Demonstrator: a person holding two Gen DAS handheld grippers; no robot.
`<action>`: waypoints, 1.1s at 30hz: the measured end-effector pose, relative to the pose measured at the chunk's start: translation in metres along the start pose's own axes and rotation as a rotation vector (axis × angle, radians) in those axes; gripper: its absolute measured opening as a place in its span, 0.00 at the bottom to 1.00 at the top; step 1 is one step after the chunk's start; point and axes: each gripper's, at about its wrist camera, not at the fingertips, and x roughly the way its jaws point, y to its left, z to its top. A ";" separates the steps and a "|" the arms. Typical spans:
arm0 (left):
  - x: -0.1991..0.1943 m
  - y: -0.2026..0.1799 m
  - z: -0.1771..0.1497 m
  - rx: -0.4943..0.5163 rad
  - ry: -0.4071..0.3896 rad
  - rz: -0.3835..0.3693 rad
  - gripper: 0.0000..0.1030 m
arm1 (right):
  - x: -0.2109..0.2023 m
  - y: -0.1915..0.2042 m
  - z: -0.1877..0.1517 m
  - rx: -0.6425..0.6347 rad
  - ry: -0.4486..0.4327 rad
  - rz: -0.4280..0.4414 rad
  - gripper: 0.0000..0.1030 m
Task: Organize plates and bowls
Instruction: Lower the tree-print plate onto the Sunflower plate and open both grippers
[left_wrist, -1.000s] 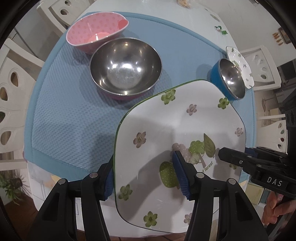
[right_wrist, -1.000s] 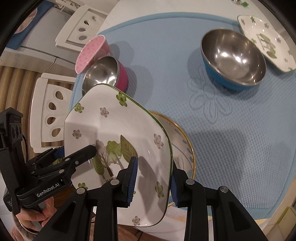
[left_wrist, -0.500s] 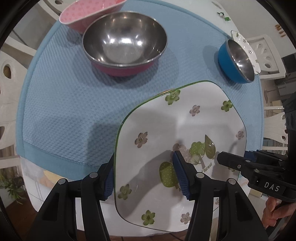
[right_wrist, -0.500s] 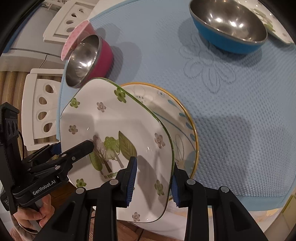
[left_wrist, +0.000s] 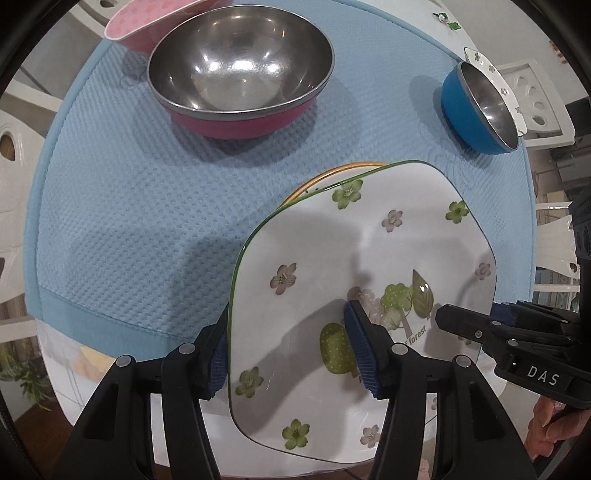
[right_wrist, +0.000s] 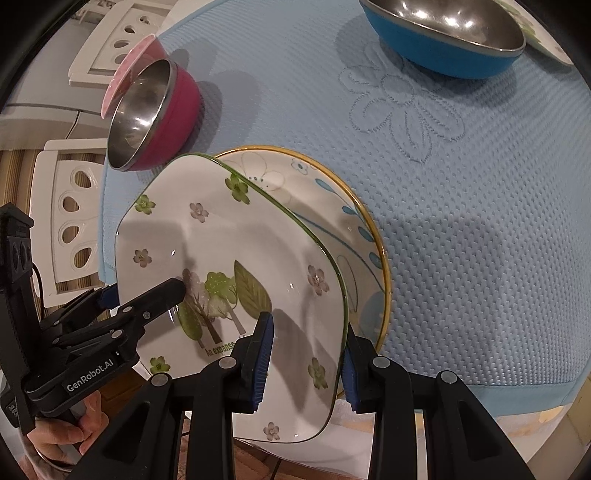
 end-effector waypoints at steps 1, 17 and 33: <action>0.000 -0.002 0.001 0.001 -0.003 0.001 0.52 | 0.000 -0.001 0.000 0.002 0.001 0.000 0.32; 0.000 -0.037 0.009 0.090 -0.025 0.081 0.52 | 0.019 0.003 0.008 0.032 0.011 -0.058 0.32; -0.025 -0.026 0.016 0.054 -0.052 0.046 0.54 | -0.008 -0.002 0.007 0.072 -0.078 -0.066 0.32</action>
